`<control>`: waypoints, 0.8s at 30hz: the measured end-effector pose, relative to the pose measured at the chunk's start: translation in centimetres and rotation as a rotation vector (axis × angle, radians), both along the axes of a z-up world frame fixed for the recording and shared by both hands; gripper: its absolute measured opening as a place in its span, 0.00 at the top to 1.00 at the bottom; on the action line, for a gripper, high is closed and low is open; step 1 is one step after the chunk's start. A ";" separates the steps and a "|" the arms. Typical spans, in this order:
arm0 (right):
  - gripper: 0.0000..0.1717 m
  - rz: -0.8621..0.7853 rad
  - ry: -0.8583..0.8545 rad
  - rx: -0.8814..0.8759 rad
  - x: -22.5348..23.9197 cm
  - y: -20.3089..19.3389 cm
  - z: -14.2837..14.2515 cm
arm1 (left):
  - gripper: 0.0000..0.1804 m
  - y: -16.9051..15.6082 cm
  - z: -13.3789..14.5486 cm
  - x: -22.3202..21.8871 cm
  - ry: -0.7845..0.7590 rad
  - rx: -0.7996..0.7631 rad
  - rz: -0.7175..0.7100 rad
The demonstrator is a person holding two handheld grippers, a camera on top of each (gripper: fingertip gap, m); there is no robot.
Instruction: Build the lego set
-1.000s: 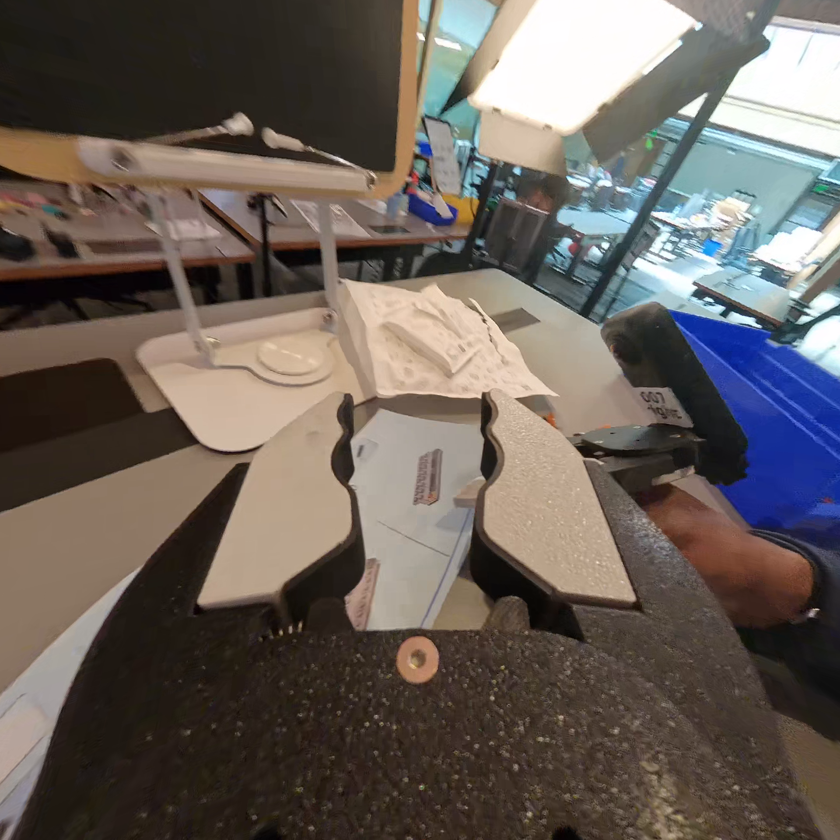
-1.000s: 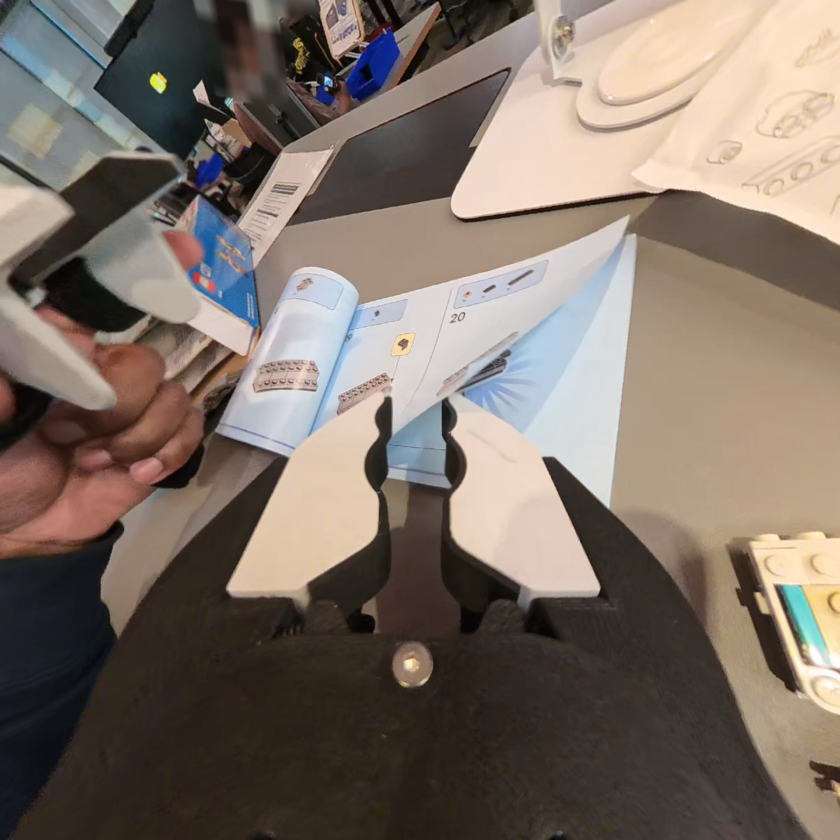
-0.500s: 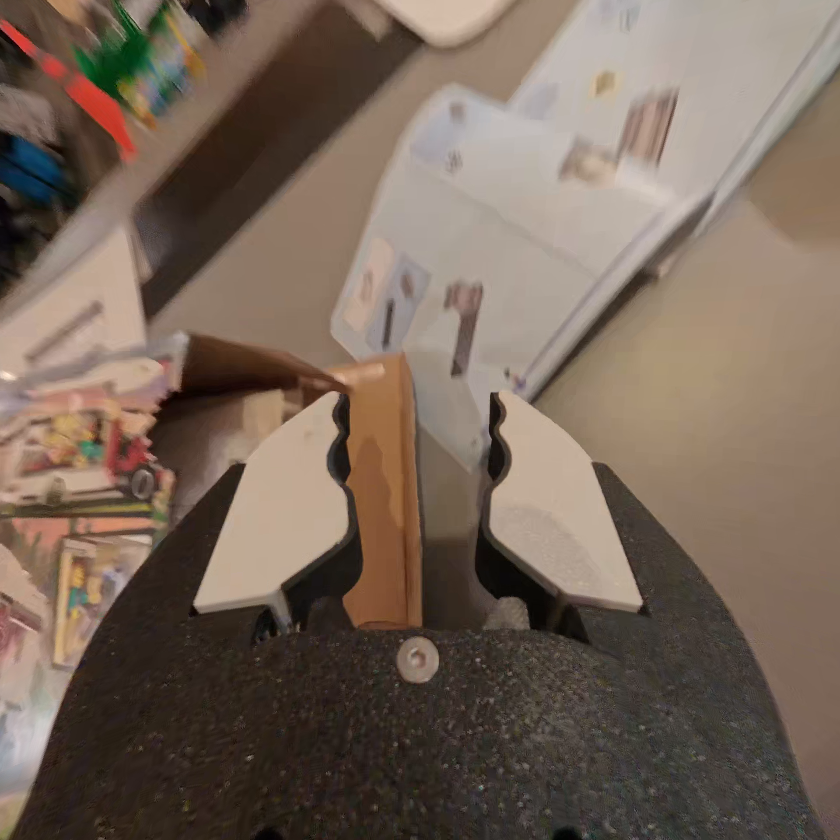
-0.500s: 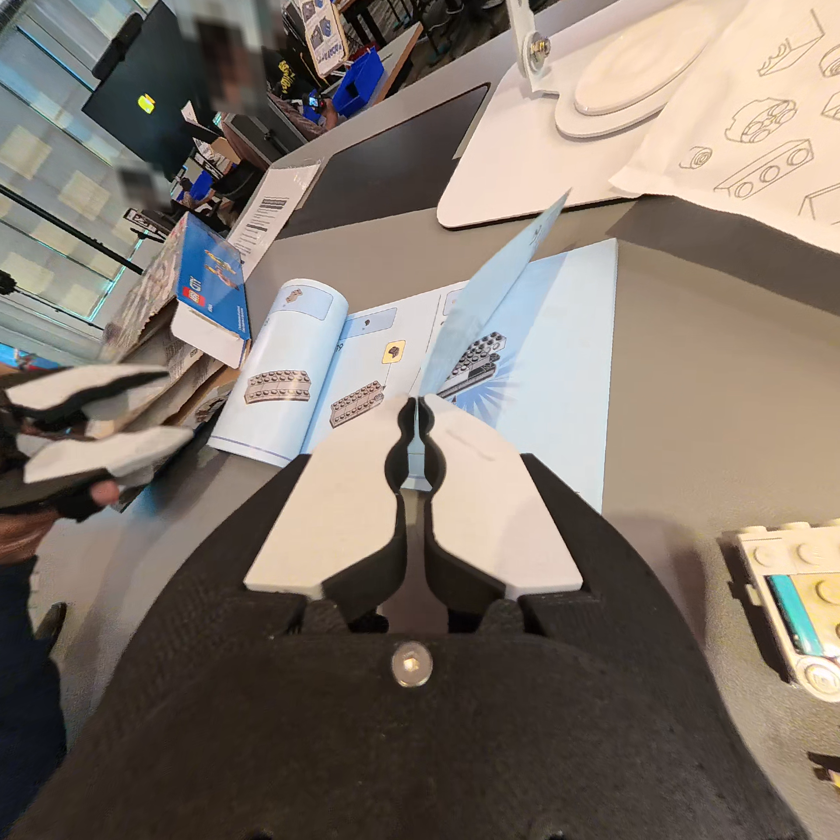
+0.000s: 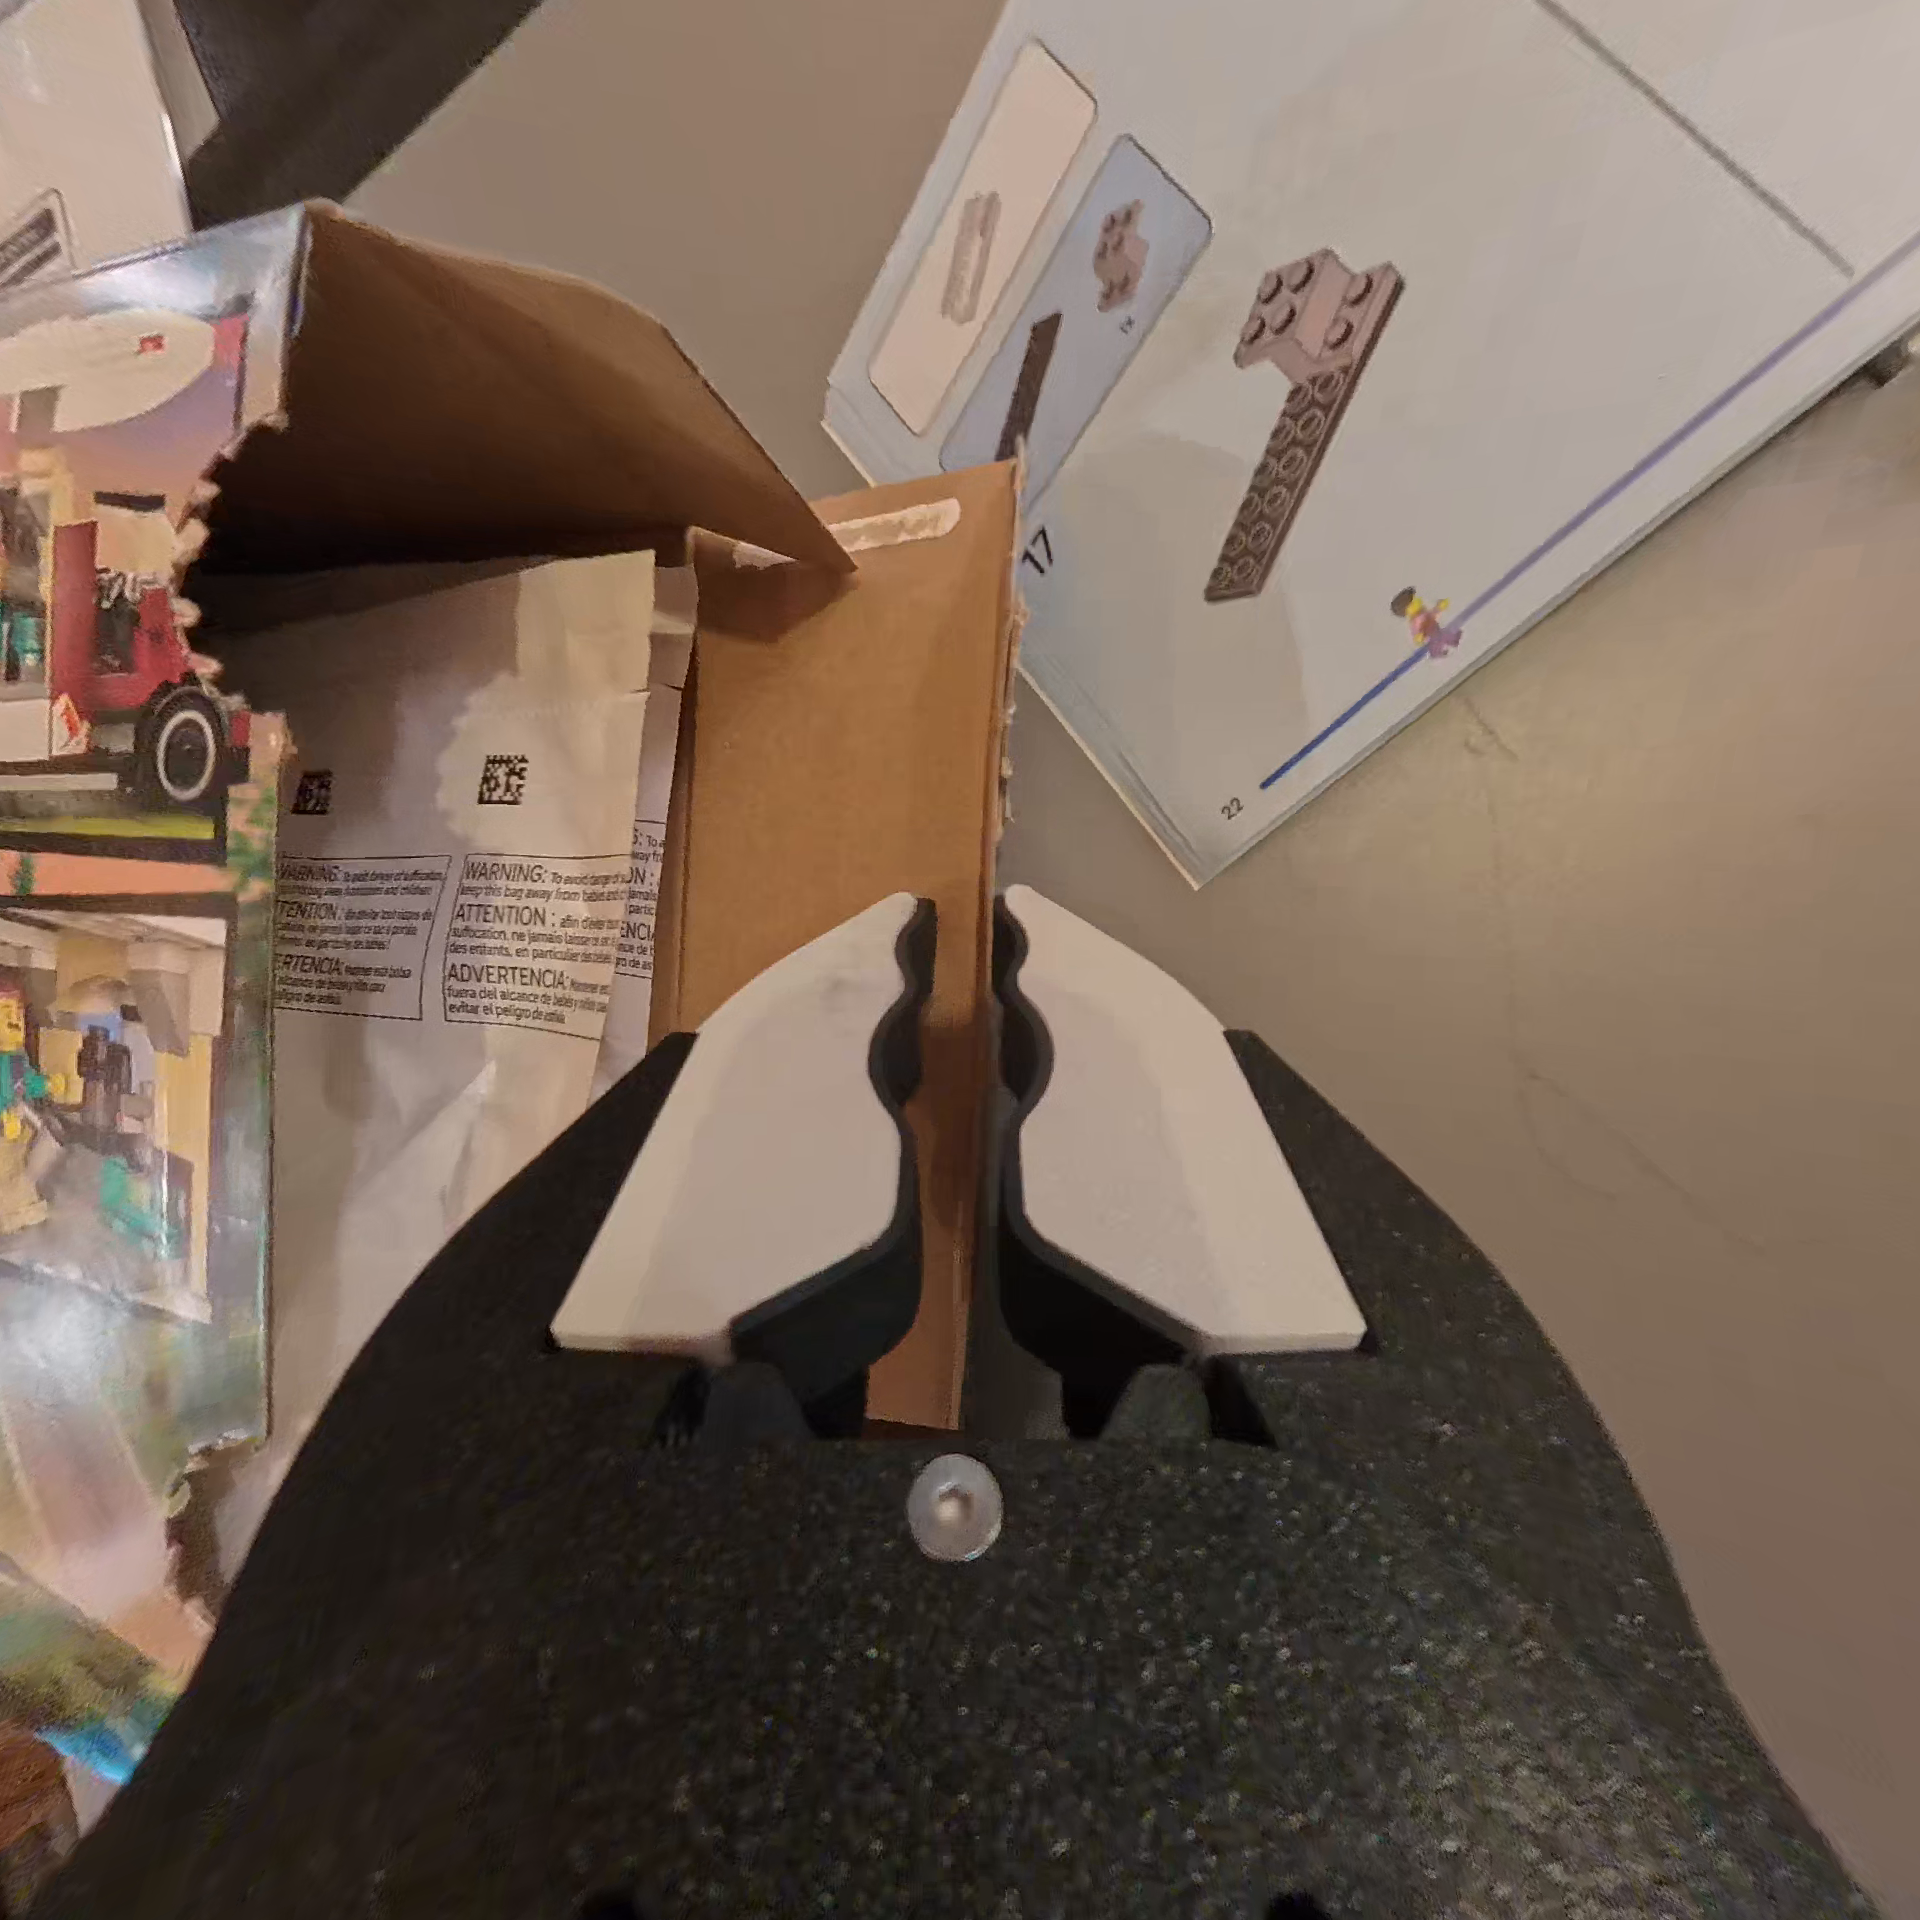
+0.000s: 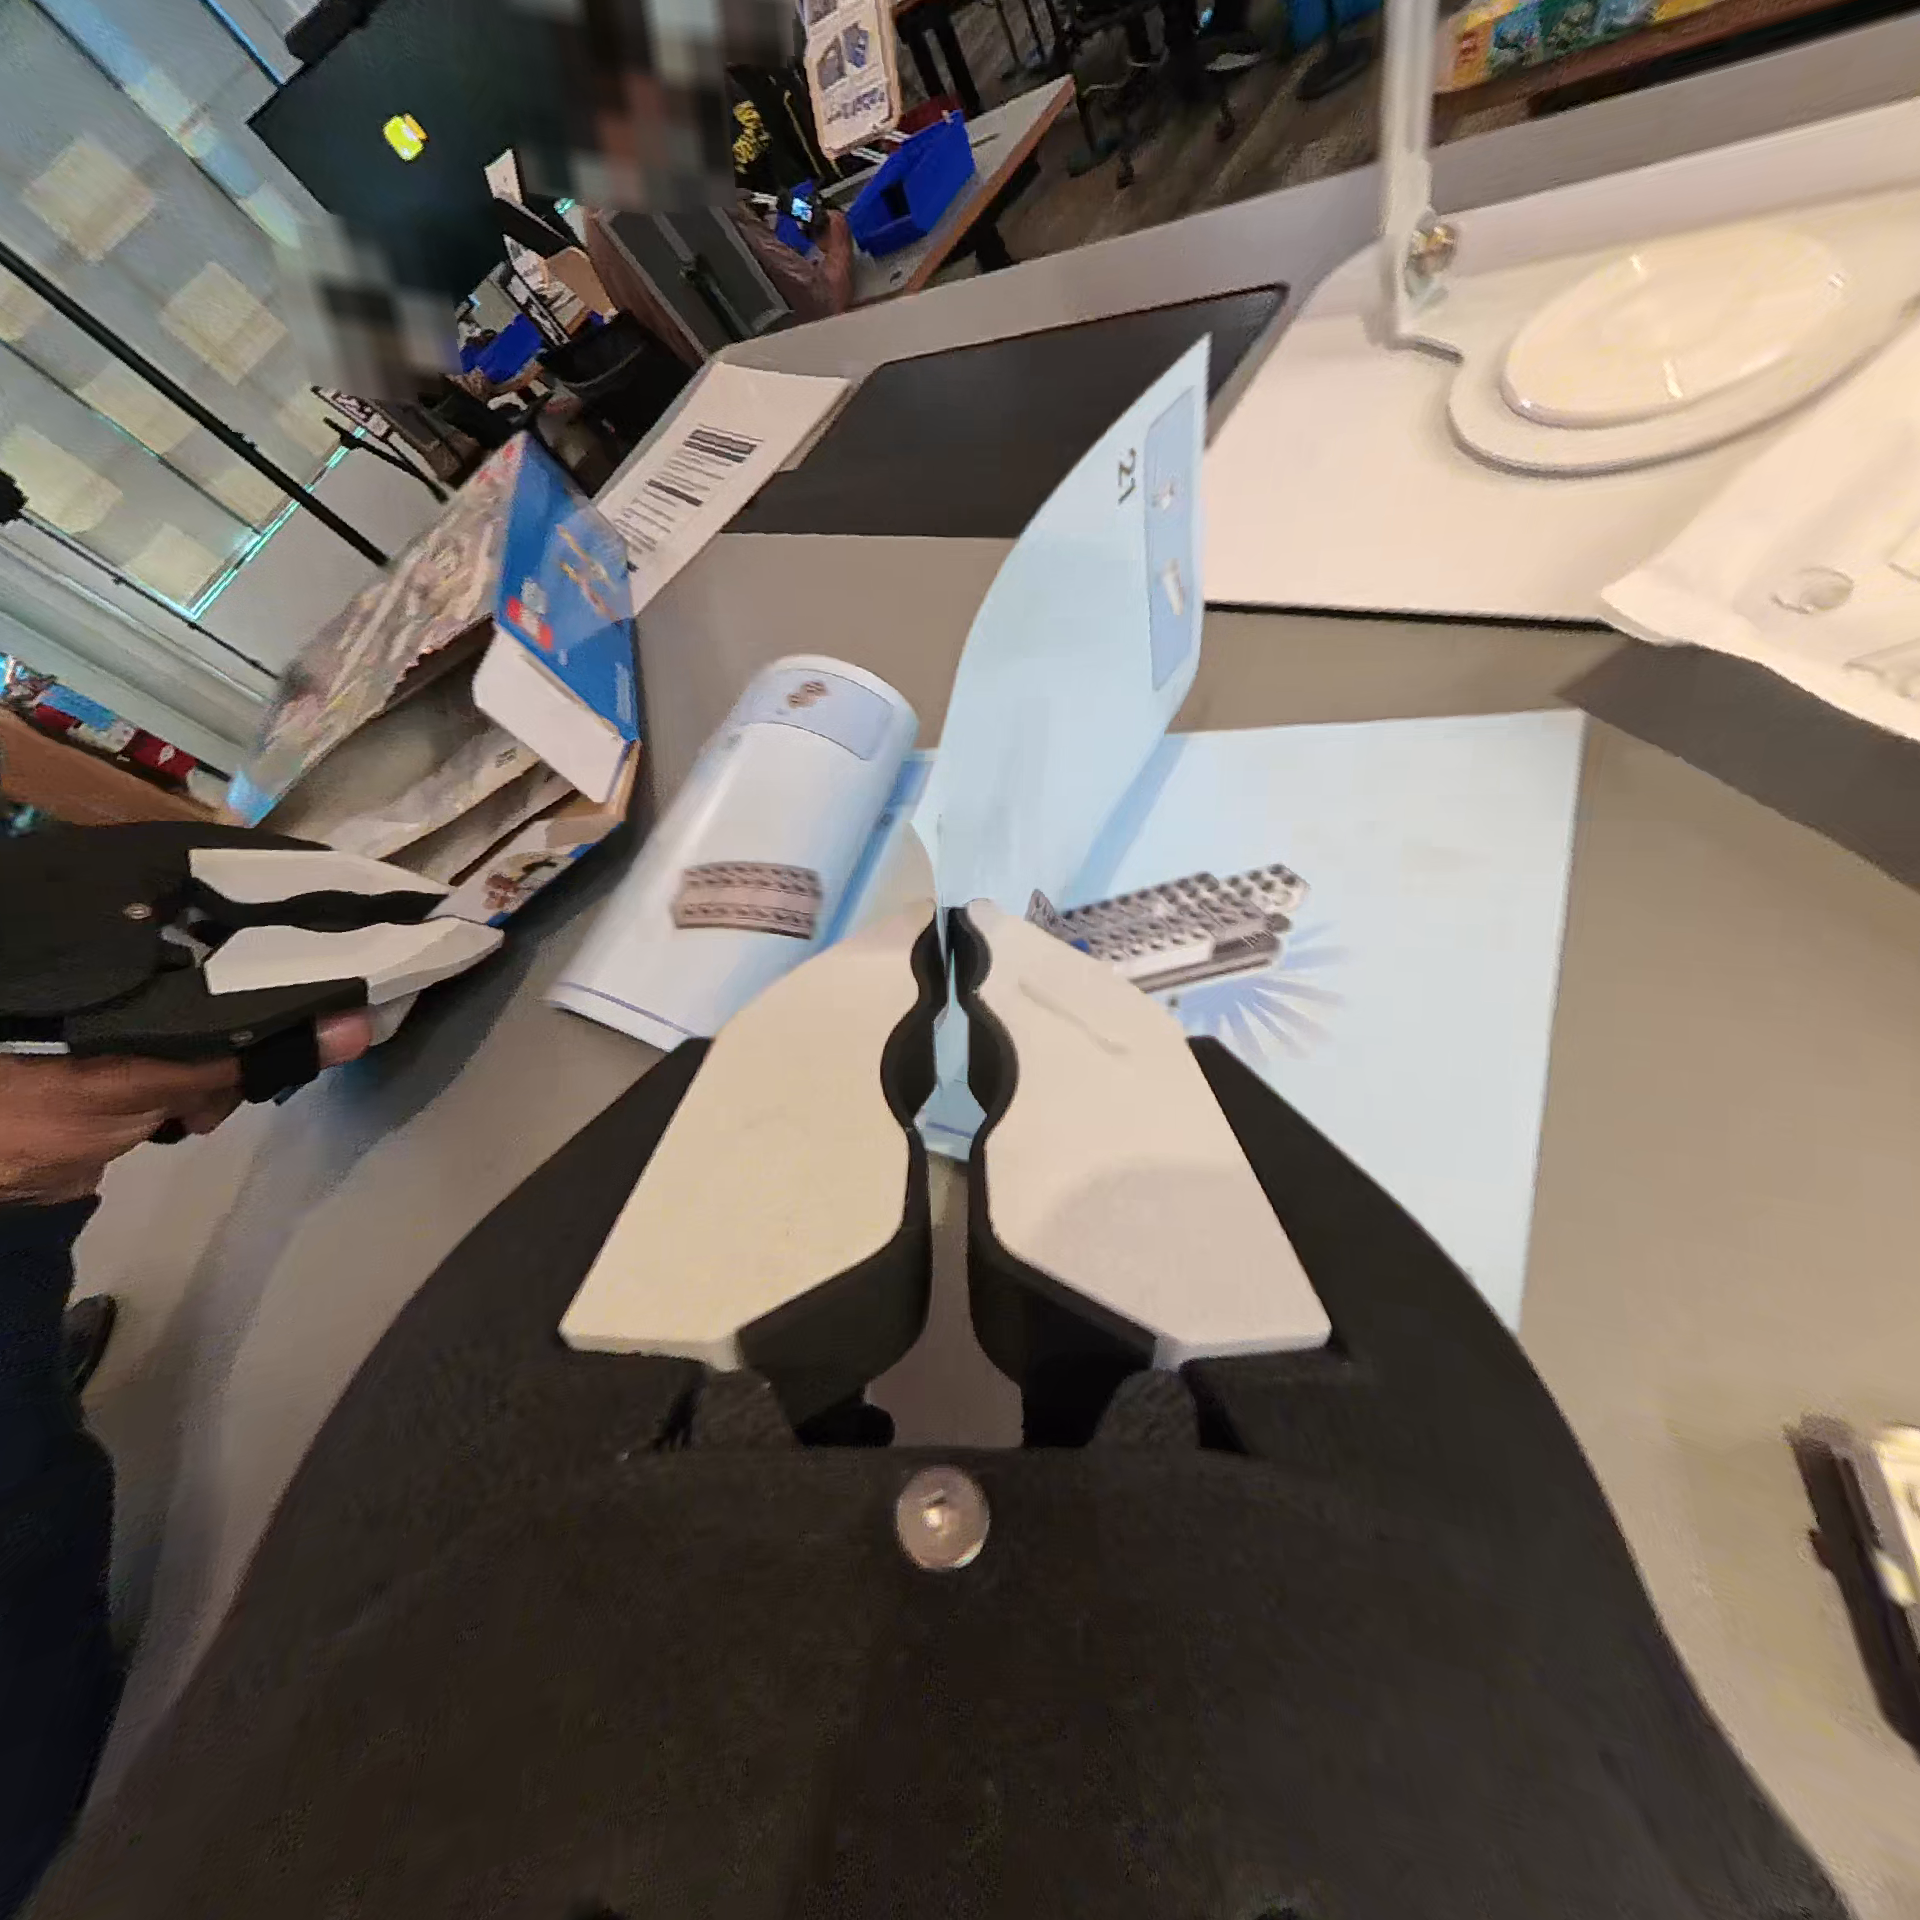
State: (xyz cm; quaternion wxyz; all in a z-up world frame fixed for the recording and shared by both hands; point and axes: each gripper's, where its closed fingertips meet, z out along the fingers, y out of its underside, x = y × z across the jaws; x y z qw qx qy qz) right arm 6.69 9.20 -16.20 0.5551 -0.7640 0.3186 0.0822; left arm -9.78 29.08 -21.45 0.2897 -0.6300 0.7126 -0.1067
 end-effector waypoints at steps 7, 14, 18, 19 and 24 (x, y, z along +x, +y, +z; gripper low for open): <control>1.00 0.176 -0.095 -0.041 -5.4 6.3 3.4 | 0.96 0.4 2.3 0.5 -0.104 0.004 0.028; 1.00 0.294 -0.413 -0.350 -10.3 12.3 0.5 | 0.97 1.8 5.1 0.0 -0.170 0.099 0.072; 1.00 0.328 -0.573 -0.517 -11.3 13.7 -1.6 | 0.98 2.2 5.5 -0.2 -0.174 0.148 0.066; 1.00 0.333 -0.614 -0.558 -11.3 13.8 -2.0 | 0.98 2.1 5.3 -0.2 -0.157 0.166 0.050; 1.00 0.363 -0.749 -0.687 -12.0 14.2 -4.2 | 0.99 1.9 4.9 -0.3 -0.129 0.172 0.027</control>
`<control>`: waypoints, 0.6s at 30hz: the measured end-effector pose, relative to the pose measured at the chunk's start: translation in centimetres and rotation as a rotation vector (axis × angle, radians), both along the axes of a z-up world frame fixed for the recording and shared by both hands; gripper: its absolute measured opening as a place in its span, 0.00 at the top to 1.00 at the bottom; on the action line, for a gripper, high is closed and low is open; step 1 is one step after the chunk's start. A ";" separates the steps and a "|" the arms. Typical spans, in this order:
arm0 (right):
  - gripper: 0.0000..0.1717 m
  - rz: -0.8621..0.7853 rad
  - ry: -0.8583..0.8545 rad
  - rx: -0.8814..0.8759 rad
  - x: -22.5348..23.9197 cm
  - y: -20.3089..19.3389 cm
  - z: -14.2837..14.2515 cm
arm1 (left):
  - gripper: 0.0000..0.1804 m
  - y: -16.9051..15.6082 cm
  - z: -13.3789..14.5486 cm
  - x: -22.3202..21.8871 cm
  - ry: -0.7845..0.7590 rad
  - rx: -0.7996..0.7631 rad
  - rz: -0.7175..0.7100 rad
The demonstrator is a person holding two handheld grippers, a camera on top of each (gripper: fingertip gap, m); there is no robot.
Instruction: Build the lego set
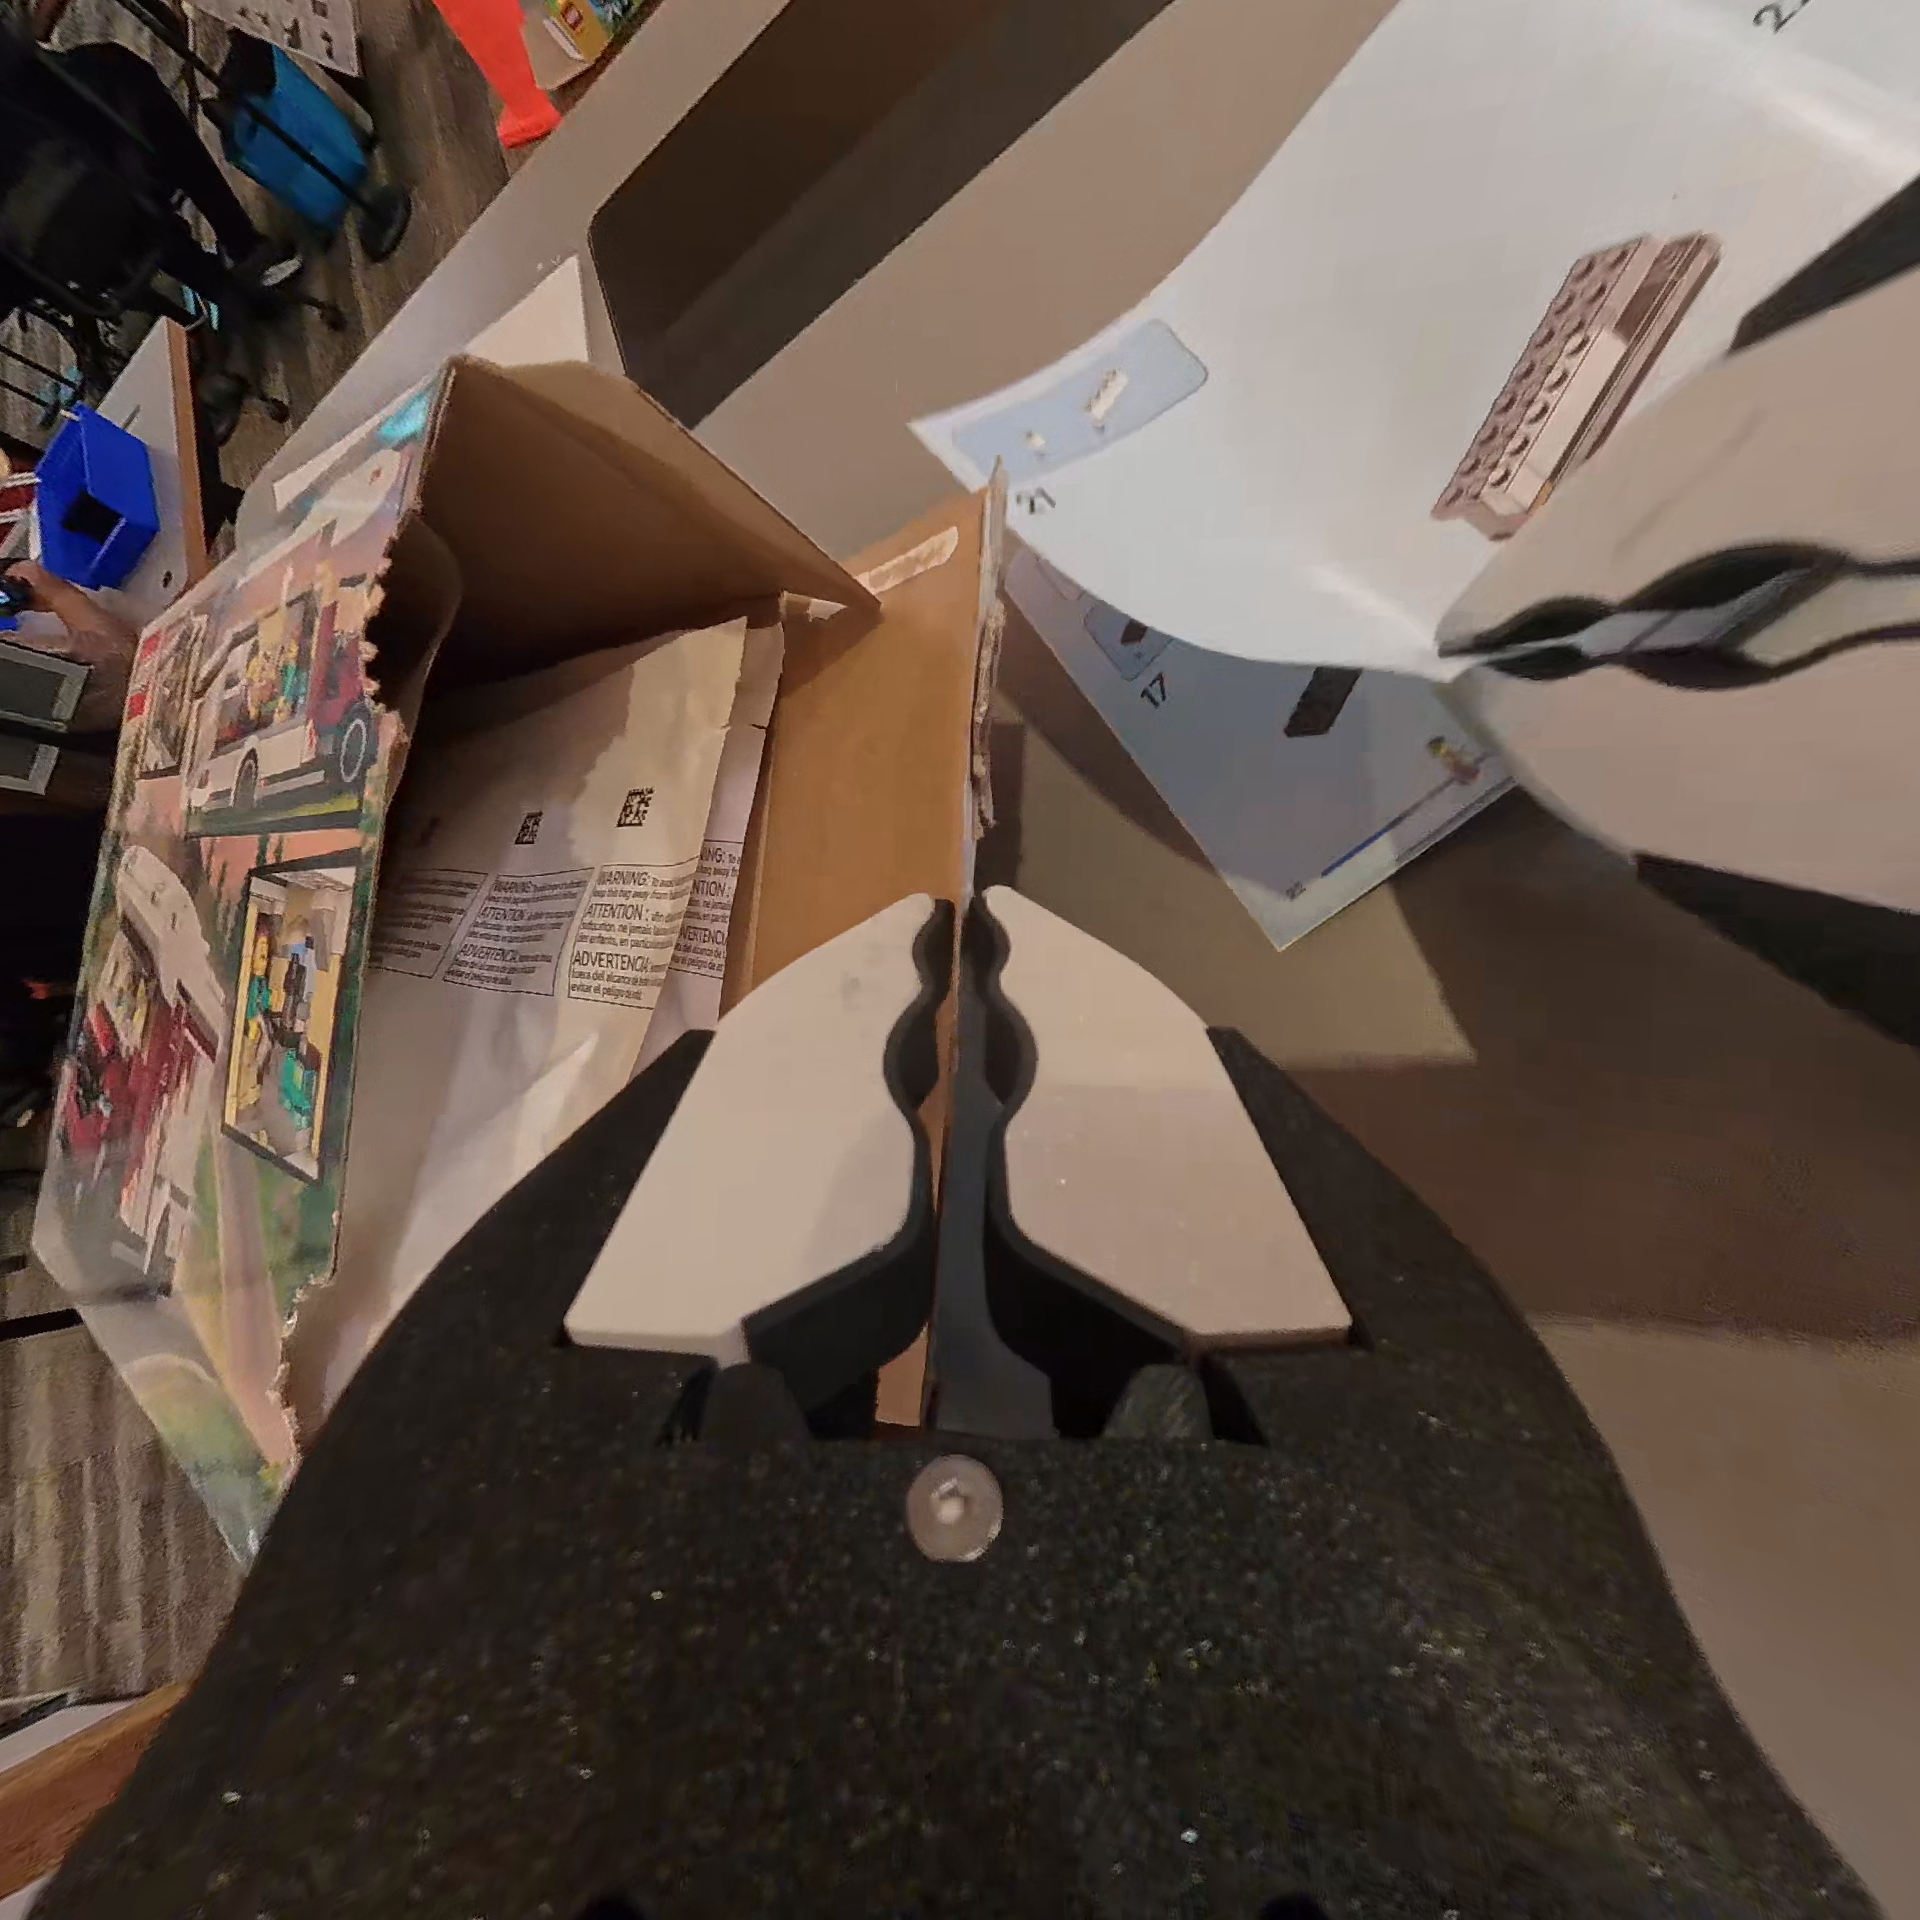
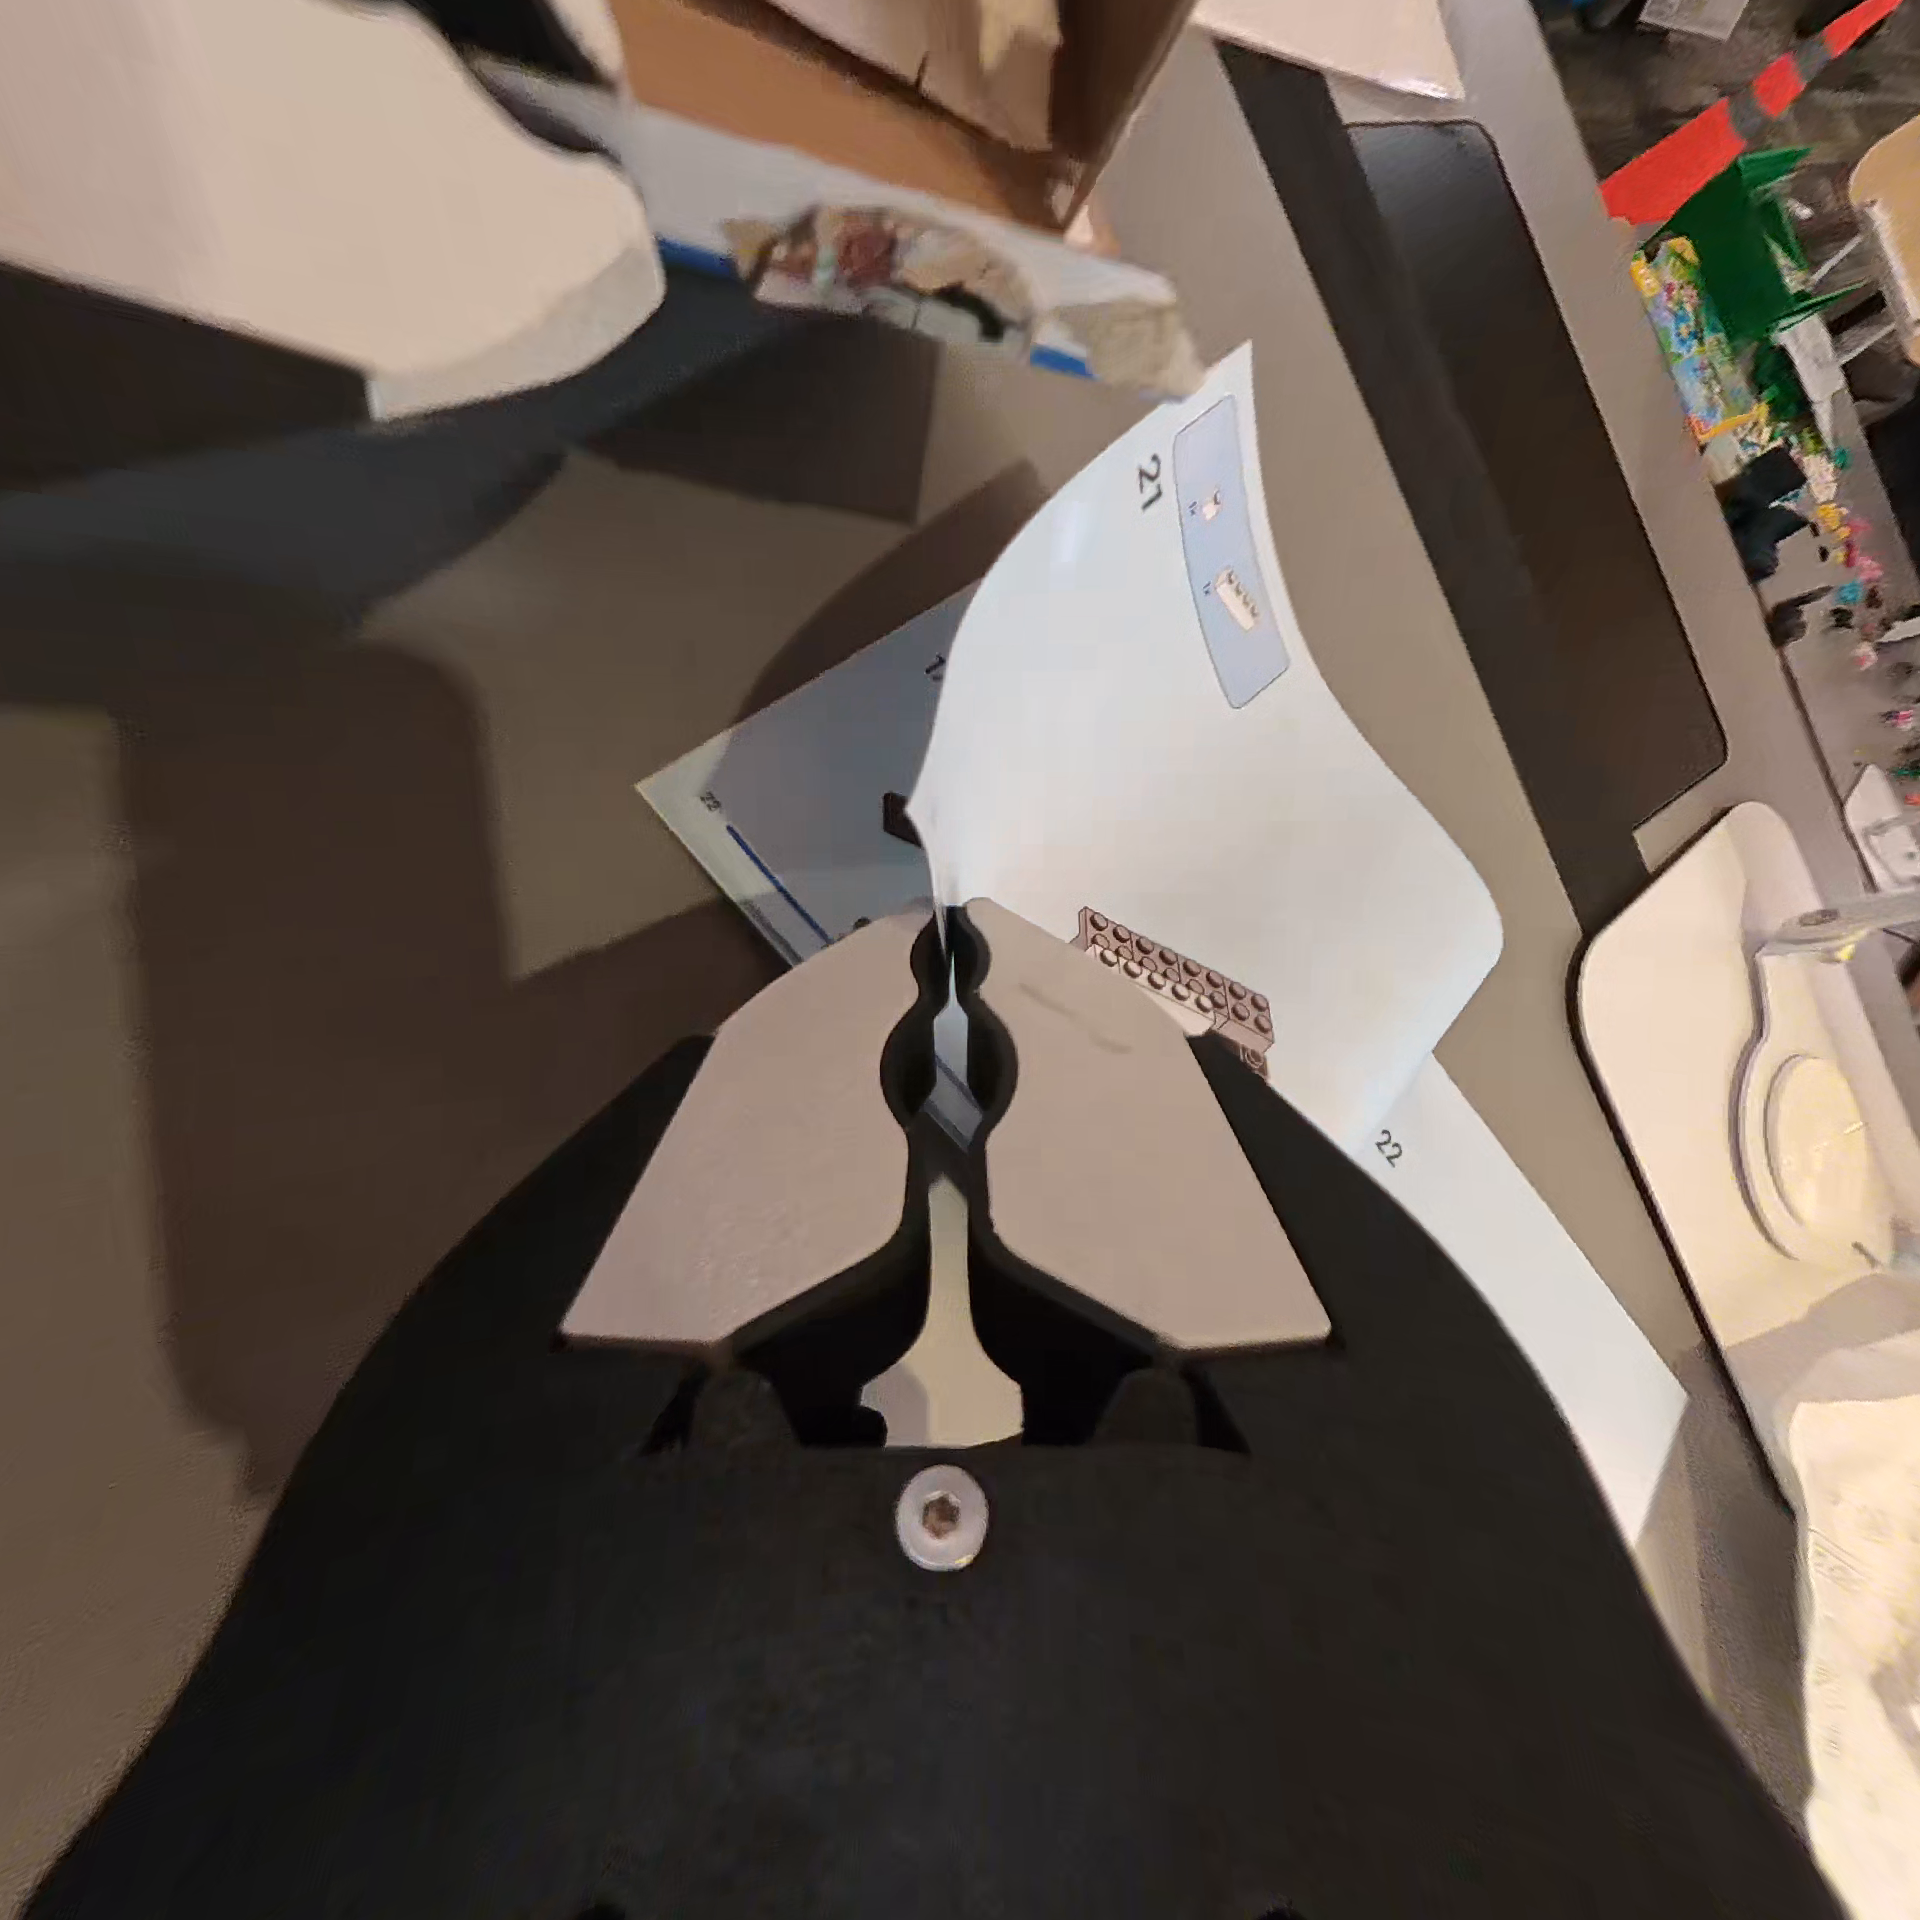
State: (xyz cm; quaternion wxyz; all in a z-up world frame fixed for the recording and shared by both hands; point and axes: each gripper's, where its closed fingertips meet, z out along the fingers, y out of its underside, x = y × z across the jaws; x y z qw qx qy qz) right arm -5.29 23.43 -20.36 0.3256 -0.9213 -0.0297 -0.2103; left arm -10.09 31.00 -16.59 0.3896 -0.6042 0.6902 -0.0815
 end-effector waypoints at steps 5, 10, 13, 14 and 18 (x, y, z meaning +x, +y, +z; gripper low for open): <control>0.99 0.012 -0.029 0.000 -0.7 0.0 -0.8 | 0.99 -0.2 0.0 -0.5 -0.015 -0.047 -0.027; 0.92 0.036 -0.023 0.009 -1.3 0.2 -1.0 | 0.99 -0.5 -0.2 -0.9 0.002 -0.045 -0.061; 0.88 0.059 0.013 0.032 -2.0 0.6 -1.1 | 0.99 -0.9 -1.7 -1.1 0.058 -0.071 -0.097; 0.88 0.064 0.026 0.040 -2.3 0.7 -1.1 | 0.99 -1.0 -2.3 -1.1 0.074 -0.084 -0.110; 0.86 0.089 0.030 0.068 -3.0 1.0 -1.1 | 0.99 -1.8 -3.8 -0.7 0.106 -0.117 -0.165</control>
